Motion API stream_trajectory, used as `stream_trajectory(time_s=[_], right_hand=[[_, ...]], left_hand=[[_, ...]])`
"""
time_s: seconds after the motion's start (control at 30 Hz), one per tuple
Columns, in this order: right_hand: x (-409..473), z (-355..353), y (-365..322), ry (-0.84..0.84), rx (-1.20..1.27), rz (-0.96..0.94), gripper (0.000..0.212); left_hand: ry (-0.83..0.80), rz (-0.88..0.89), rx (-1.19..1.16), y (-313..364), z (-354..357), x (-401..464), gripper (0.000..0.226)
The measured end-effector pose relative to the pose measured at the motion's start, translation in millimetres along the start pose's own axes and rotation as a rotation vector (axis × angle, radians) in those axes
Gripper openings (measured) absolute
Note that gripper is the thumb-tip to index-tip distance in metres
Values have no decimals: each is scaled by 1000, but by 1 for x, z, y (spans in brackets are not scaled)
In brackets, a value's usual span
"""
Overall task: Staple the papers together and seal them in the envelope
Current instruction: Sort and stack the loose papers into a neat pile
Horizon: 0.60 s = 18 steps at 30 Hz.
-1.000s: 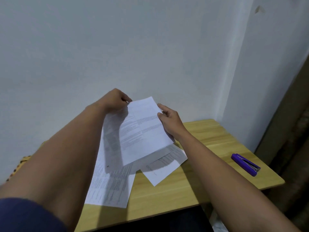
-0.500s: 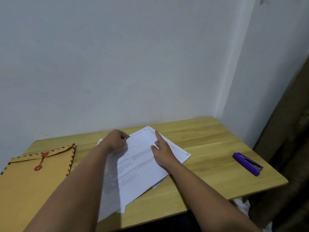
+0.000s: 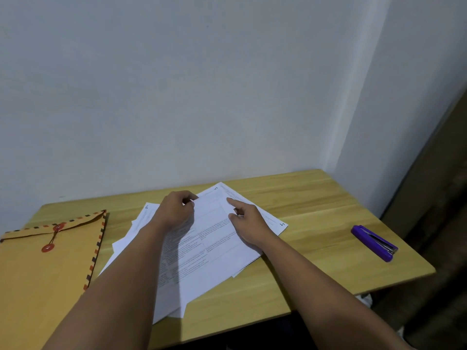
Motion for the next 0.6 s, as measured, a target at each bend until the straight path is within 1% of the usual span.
stream_trajectory(time_s=[0.13,0.27,0.43,0.53,0.57,0.6], right_hand=[[-2,-6,-3,22,51,-1,49],[-5,-7,-5,26,63,-15,49],[-6,-7,5,4,156,45,52],[-4,-23,9,32,62,59,48],[-3,-36,10,76,-9,69,44],[-3,-51,10,132,-141,75,41]], left_hand=[[-16,12,-55,9,8,0,27],[5,16,-84,18,7,0,27],[4,50,-54,29,6,1,27],[7,61,-26,32,4,1,26],[12,67,-18,33,2,1,25],[15,68,-11,33,2,0,24]])
Point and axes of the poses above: each hand's wrist, its own x-axis towards the middle knuckle, its own z-axis out of the palm, y = z × x, the point moved 10 cm from there along x, towards the middle knuckle, and after that the axes turned 8 degrees about -x, right-handed, at the moved point
